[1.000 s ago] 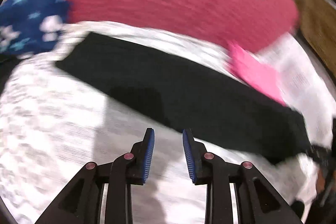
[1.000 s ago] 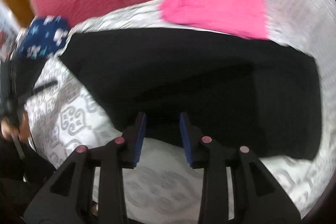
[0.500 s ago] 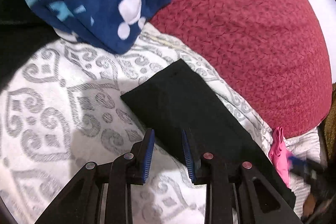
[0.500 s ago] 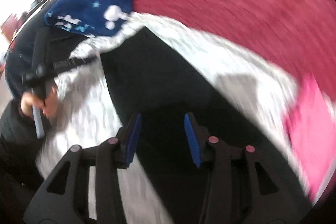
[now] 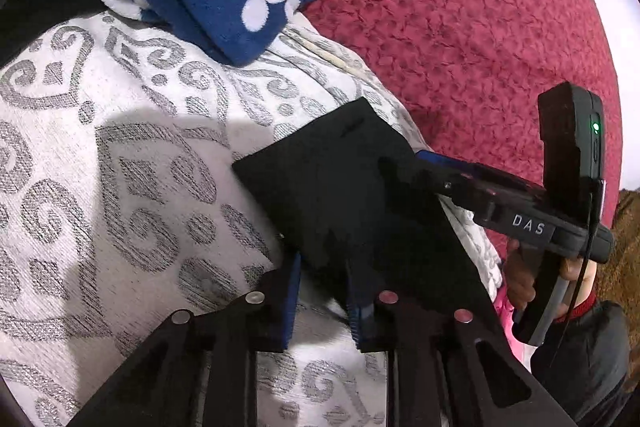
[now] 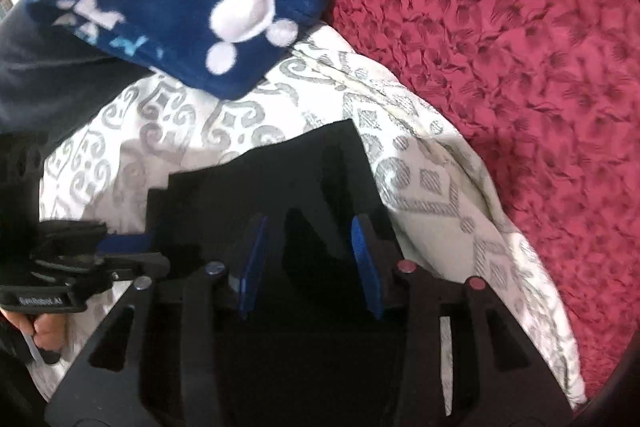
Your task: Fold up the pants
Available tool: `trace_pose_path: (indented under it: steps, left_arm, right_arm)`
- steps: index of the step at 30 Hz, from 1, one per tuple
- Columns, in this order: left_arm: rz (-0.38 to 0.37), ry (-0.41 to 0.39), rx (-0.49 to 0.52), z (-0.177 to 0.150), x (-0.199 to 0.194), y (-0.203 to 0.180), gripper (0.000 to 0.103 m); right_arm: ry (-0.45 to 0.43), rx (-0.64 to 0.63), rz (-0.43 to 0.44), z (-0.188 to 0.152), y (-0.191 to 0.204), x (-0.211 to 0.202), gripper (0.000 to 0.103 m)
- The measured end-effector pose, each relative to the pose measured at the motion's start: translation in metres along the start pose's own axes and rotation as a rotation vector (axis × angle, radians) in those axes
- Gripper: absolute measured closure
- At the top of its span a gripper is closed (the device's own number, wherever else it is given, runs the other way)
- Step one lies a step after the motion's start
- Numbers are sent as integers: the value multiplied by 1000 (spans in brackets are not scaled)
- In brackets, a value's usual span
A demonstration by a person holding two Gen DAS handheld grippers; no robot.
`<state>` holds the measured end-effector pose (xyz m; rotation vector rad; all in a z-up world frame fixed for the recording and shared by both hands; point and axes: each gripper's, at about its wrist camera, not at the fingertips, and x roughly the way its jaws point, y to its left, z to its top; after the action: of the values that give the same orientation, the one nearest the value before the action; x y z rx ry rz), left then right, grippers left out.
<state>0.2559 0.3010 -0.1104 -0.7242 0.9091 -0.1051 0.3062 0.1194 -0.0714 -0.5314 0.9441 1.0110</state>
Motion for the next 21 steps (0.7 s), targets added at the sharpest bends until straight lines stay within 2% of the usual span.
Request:
trace_pose_path:
  steps: [2, 4, 5, 7, 8, 9, 11, 15, 19, 21]
  left_arm:
    - [10, -8, -7, 2, 1, -2, 83]
    - [32, -3, 2, 9, 7, -8, 83]
    - [47, -11, 9, 13, 9, -11, 83]
    - [56, -16, 20, 19, 14, -14, 88]
    - [66, -12, 22, 21, 15, -14, 96]
    - [79, -6, 25, 23, 16, -14, 99]
    - [74, -28, 52, 21, 12, -17, 99]
    - [86, -97, 150, 19, -8, -35, 100]
    - [39, -163, 136, 31, -17, -40, 100]
    - [64, -151, 134, 39, -8, -38, 100]
  right_arm:
    - [-8, 14, -3, 4, -2, 4, 32]
    - [-6, 12, -5, 7, -2, 8, 33]
    - [7, 13, 4, 9, -1, 12, 41]
    - [37, 30, 26, 10, -1, 20, 82]
    - [55, 41, 30, 11, -2, 25, 91]
    - [76, 56, 20, 10, -3, 30, 97]
    - [73, 75, 21, 9, -3, 31, 99]
    - [-10, 73, 55, 7, 0, 6, 99]
    - [-84, 90, 61, 15, -3, -19, 99]
    - [-106, 107, 58, 21, -8, -25, 99]
